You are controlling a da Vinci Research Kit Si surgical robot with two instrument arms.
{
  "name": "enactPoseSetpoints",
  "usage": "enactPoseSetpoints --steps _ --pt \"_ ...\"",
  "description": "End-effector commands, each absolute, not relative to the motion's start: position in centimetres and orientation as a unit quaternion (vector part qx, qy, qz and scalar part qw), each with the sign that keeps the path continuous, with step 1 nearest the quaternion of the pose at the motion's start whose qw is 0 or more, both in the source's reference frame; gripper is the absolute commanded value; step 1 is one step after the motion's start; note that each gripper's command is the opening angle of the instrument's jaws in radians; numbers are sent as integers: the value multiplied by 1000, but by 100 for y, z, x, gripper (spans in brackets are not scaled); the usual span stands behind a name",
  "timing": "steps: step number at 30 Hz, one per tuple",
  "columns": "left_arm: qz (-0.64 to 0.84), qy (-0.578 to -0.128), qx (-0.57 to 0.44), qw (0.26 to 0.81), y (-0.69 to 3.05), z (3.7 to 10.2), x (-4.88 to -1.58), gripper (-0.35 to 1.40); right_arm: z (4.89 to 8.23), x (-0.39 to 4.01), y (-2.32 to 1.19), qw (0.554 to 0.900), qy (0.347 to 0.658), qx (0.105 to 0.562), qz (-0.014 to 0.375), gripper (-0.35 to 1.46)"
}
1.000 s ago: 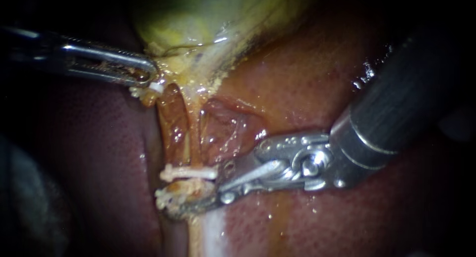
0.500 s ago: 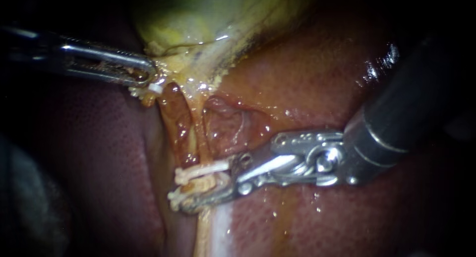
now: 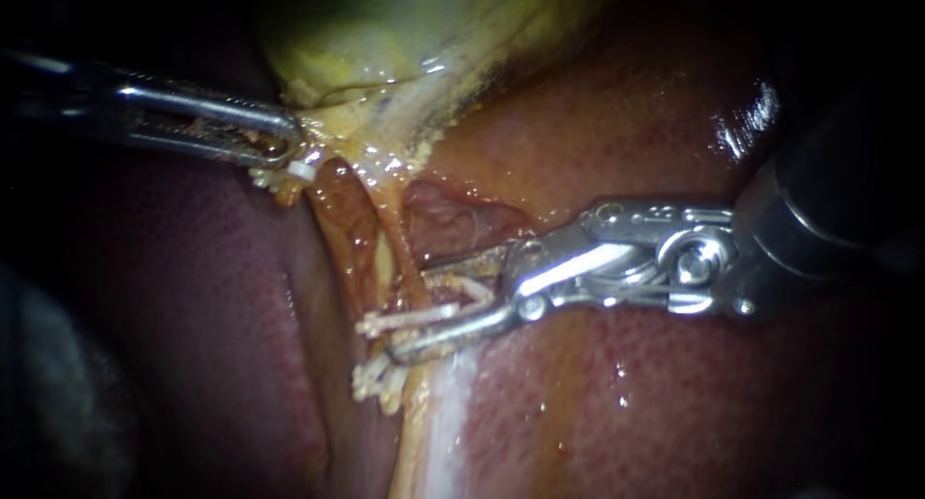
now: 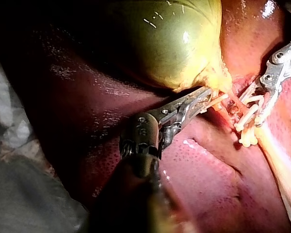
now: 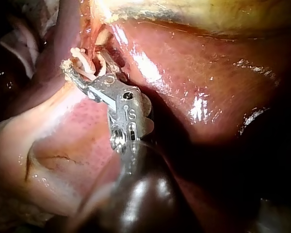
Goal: Clipping second clip right tube
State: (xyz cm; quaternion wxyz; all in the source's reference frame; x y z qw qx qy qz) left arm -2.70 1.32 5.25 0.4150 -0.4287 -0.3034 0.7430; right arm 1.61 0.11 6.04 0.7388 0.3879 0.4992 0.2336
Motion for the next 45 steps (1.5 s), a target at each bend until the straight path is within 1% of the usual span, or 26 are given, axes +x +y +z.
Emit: enactPoseSetpoints --steps 1,5,12,16,22,26,34,37,45 --pt "743 -303 -429 415 132 525 -270 -35 602 161 12 739 499 388 234 50" --pt "743 -303 -429 415 132 525 -270 -35 602 162 12 734 504 390 235 50" --pt "743 -303 -429 415 132 525 -270 -35 604 171 9 729 502 396 243 50" --pt "743 -303 -429 415 132 526 -271 -35 606 180 3 728 500 402 240 50" --pt "743 -303 -429 415 132 526 -271 -35 609 201 -9 716 504 416 246 50" --pt "743 -303 -429 415 132 526 -272 -35 606 213 -14 698 515 427 255 50" --pt "743 -303 -429 415 132 526 -272 -35 601 218 -16 681 526 437 262 50" --pt "743 -303 -429 415 132 526 -272 -35 593 216 -14 672 530 446 262 50" --pt "743 -303 -429 415 131 526 -272 -35 558 218 -23 653 537 475 241 48"
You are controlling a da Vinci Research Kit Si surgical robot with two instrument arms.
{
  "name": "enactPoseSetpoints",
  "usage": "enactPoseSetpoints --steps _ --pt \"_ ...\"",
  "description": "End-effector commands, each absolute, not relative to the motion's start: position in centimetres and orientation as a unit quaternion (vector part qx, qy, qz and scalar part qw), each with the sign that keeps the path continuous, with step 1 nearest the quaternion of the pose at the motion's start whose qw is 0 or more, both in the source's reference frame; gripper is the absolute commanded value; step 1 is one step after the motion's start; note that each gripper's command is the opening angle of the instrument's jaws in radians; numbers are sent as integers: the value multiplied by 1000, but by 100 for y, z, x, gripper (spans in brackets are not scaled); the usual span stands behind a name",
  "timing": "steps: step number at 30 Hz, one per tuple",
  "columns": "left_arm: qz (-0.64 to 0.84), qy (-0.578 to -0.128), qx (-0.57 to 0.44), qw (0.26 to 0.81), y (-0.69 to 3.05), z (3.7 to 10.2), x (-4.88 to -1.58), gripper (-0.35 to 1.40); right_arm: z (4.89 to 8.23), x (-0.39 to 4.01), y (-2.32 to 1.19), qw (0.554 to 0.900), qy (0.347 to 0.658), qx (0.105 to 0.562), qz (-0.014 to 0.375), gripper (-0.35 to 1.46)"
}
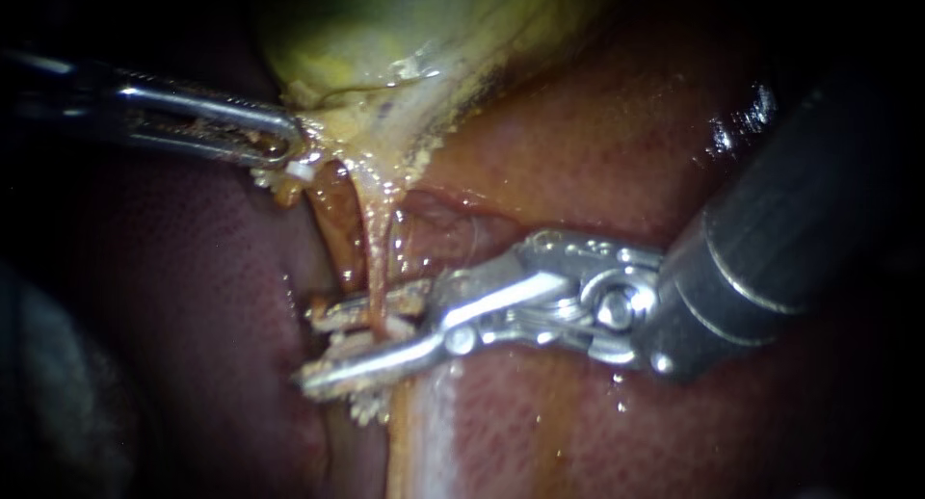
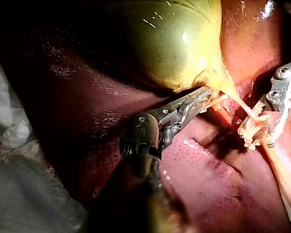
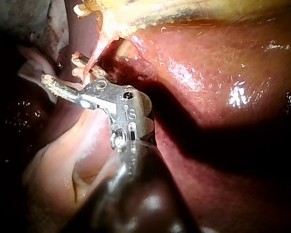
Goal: Clipping second clip right tube
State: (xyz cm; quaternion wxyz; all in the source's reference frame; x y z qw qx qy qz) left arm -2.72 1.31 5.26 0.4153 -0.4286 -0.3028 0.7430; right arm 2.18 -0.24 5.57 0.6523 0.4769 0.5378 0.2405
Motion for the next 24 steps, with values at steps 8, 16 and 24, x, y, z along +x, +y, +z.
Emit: enactPoseSetpoints --steps 8,16,24 --pt "743 -303 -429 415 131 526 -271 -35 546 221 -29 645 539 493 223 41" --pt "743 -303 -429 415 131 526 -271 -35 548 218 -20 639 528 506 236 10" --pt "743 -303 -429 415 131 526 -271 -35 548 216 -18 631 512 518 267 -28"
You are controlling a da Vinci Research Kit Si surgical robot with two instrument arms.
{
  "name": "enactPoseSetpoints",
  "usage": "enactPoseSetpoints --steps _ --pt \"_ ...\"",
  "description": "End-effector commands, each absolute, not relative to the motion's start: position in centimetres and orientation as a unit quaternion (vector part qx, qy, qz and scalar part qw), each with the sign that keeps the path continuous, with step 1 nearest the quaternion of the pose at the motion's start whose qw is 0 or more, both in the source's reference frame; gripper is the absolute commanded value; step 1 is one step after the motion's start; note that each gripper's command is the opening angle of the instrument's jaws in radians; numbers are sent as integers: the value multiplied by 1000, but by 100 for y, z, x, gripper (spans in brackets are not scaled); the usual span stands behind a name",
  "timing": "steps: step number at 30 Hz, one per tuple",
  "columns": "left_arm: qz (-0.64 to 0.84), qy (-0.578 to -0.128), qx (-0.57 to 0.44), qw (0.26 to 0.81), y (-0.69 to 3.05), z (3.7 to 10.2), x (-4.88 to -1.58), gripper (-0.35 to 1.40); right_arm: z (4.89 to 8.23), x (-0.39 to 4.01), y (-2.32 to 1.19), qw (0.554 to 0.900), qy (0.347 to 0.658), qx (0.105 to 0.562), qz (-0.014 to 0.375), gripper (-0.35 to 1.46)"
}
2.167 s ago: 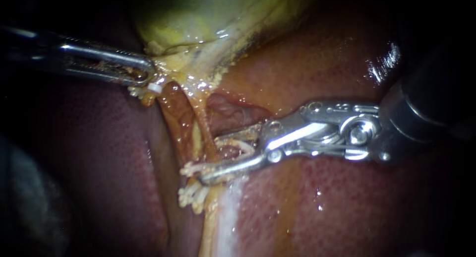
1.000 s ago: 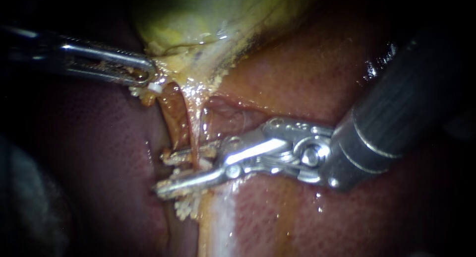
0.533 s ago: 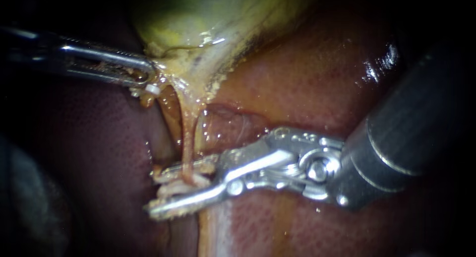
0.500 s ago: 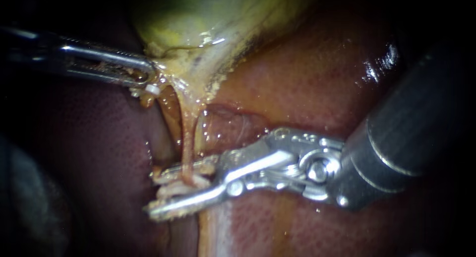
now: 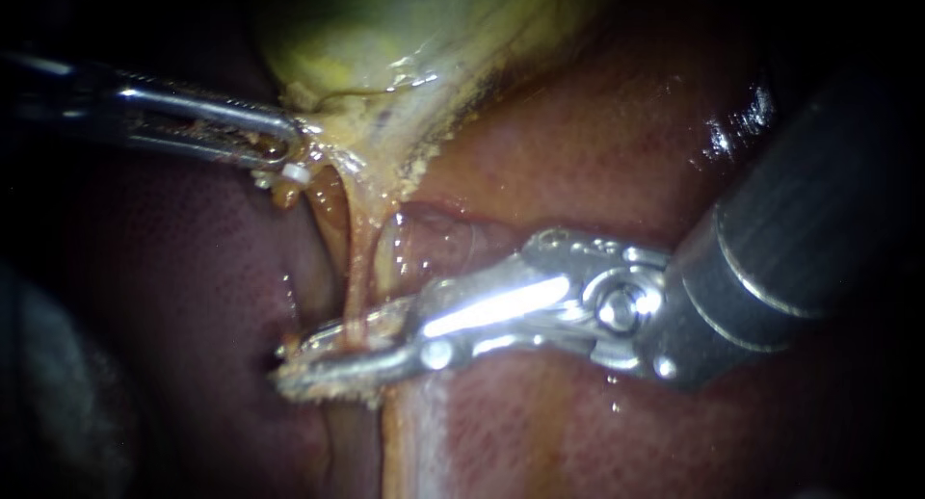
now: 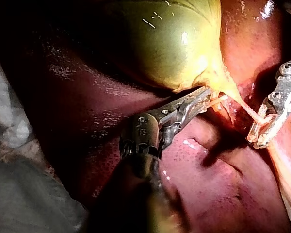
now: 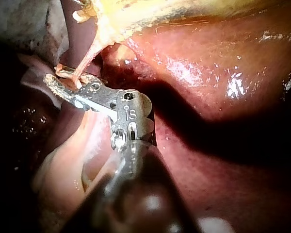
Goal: Clipping second clip right tube
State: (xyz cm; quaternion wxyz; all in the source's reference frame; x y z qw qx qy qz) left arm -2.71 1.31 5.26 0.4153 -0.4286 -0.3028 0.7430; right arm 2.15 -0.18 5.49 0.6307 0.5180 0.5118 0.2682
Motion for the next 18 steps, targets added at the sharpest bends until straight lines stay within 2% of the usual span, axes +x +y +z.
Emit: enactPoseSetpoints --steps 1,7,18 --pt "743 -303 -429 415 131 526 -271 -35 548 215 -17 628 507 523 273 -35" --pt "743 -303 -429 415 131 526 -272 -35 551 213 -16 630 495 528 282 -35" --pt "743 -303 -429 415 131 527 -272 -35 556 213 -19 632 494 527 280 -35"
